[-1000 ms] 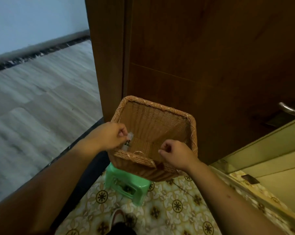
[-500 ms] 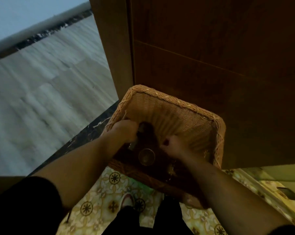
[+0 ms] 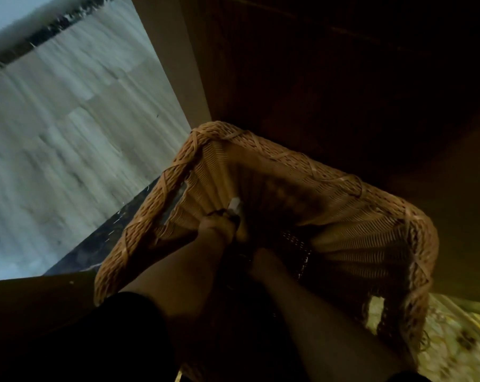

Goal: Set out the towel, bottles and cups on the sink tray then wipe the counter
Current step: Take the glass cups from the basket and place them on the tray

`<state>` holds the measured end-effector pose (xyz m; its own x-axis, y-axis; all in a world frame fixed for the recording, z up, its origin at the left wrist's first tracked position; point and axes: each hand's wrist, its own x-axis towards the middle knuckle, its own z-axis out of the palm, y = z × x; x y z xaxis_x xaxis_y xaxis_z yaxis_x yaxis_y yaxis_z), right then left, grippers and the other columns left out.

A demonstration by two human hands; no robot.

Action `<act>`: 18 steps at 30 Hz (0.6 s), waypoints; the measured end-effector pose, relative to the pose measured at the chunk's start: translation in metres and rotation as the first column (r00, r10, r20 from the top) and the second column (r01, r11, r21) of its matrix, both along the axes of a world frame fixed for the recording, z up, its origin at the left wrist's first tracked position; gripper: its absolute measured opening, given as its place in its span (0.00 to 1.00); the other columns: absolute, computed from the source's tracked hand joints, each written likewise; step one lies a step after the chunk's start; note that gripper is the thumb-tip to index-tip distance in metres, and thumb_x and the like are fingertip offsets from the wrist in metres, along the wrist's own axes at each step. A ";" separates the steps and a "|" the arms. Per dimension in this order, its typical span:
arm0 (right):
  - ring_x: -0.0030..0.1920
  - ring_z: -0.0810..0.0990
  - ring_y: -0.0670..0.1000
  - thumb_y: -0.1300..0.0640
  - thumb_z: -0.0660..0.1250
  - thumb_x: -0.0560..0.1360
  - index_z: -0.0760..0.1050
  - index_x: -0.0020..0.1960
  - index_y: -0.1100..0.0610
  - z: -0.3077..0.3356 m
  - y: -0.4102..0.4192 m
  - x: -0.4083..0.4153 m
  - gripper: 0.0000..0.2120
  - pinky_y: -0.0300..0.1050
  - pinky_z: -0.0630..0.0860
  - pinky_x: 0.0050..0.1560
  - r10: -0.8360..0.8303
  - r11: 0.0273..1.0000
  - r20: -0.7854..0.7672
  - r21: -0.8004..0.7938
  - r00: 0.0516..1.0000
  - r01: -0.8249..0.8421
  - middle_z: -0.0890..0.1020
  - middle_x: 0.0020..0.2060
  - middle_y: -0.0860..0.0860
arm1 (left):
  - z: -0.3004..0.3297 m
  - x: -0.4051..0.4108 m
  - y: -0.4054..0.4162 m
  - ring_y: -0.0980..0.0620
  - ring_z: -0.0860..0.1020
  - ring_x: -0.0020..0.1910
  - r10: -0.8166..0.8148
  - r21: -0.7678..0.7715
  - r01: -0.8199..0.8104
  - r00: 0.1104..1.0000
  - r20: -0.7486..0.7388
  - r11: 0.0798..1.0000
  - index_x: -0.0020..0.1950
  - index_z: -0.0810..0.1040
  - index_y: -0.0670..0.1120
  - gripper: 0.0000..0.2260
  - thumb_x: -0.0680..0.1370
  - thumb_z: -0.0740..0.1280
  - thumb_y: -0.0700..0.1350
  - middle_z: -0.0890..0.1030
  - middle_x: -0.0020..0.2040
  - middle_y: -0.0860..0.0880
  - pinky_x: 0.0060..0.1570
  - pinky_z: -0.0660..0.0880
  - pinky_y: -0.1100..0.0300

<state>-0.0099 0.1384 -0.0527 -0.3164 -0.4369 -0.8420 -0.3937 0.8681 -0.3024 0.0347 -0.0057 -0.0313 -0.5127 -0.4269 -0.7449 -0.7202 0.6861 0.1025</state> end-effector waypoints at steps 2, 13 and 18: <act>0.73 0.70 0.60 0.55 0.59 0.84 0.69 0.75 0.59 -0.011 -0.001 0.005 0.20 0.55 0.70 0.71 0.045 0.999 -0.056 0.014 0.997 -0.044 0.71 0.74 0.60 | -0.007 0.000 0.002 0.42 0.71 0.70 -0.034 -0.011 0.034 0.999 -0.034 0.999 0.81 0.51 0.55 0.23 0.85 0.50 0.53 0.68 0.76 0.43 0.68 0.68 0.47; 0.57 0.82 0.59 0.50 0.70 0.76 0.82 0.57 0.56 0.082 0.009 -0.029 0.13 0.48 0.77 0.55 -0.093 0.987 -0.157 -0.144 0.983 0.071 0.84 0.57 0.57 | 0.068 0.021 0.012 0.45 0.80 0.56 -0.145 -0.096 0.142 0.989 -0.025 0.985 0.58 0.80 0.47 0.13 0.82 0.59 0.51 0.82 0.58 0.46 0.49 0.73 0.55; 0.36 0.80 0.45 0.47 0.67 0.76 0.77 0.41 0.49 0.164 0.024 -0.042 0.08 0.41 0.73 0.32 -0.184 0.932 -0.178 -0.343 0.967 0.114 0.82 0.37 0.45 | 0.145 0.029 0.037 0.53 0.80 0.44 -0.172 -0.159 0.143 0.968 -0.181 0.977 0.49 0.79 0.52 0.06 0.80 0.63 0.51 0.83 0.49 0.51 0.42 0.76 0.58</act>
